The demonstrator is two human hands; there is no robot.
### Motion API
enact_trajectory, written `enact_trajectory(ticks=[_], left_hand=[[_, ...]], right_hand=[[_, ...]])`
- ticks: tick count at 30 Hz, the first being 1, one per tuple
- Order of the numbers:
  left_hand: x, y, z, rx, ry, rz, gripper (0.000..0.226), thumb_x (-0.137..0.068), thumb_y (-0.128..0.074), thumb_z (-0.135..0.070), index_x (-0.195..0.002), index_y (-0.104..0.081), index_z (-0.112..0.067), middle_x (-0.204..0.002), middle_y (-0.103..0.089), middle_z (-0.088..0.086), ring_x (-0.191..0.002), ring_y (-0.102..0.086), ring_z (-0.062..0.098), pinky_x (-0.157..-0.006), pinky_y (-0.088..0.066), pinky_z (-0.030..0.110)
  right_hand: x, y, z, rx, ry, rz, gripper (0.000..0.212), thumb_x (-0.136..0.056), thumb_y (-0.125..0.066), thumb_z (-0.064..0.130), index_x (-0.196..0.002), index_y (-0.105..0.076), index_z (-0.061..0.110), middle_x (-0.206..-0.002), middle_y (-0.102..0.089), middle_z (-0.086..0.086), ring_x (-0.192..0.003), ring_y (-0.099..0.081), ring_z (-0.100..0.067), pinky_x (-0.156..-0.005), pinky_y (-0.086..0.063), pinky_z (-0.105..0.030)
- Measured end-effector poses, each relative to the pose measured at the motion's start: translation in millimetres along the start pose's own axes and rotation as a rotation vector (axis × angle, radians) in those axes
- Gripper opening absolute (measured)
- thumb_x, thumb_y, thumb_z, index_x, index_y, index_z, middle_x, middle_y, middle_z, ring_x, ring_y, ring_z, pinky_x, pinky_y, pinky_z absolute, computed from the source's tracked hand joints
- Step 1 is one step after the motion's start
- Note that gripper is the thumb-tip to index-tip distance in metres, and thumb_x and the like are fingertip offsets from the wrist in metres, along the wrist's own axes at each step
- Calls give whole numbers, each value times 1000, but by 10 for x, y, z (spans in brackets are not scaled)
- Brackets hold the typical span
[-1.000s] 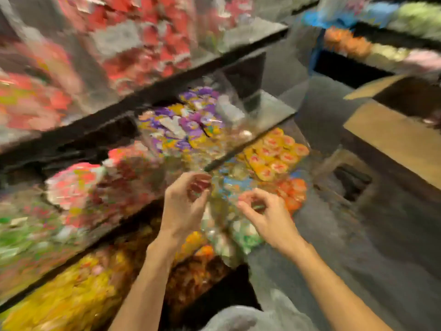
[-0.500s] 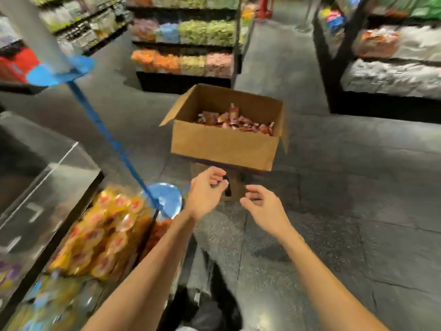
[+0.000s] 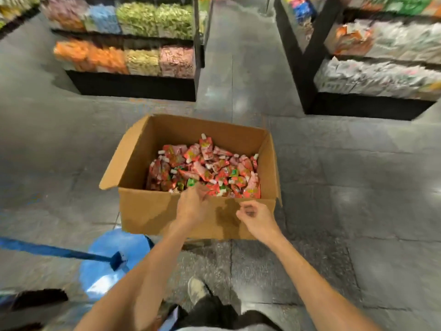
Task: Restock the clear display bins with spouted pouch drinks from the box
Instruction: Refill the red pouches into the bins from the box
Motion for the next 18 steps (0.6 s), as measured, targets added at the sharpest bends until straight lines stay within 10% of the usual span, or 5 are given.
enact_trajectory(ticks=[18], left_hand=[[-1897, -361, 892, -385, 403, 209, 46, -90, -63, -23, -134, -50, -17, -125, -51, 14, -120, -48, 37, -94, -46, 47]], right_hand=[[-2586, -624, -397, 379, -256, 527, 30, -96, -62, 25, -124, -59, 14, -111, -60, -1, -109, -60, -21, -92, -49, -34]])
Point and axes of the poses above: each hand's wrist, its own x-axis away from the middle knuckle, its own y-axis out of the back of the hand, z = x × y, the point moved 5 cm from there along -x, towards the middle knuckle
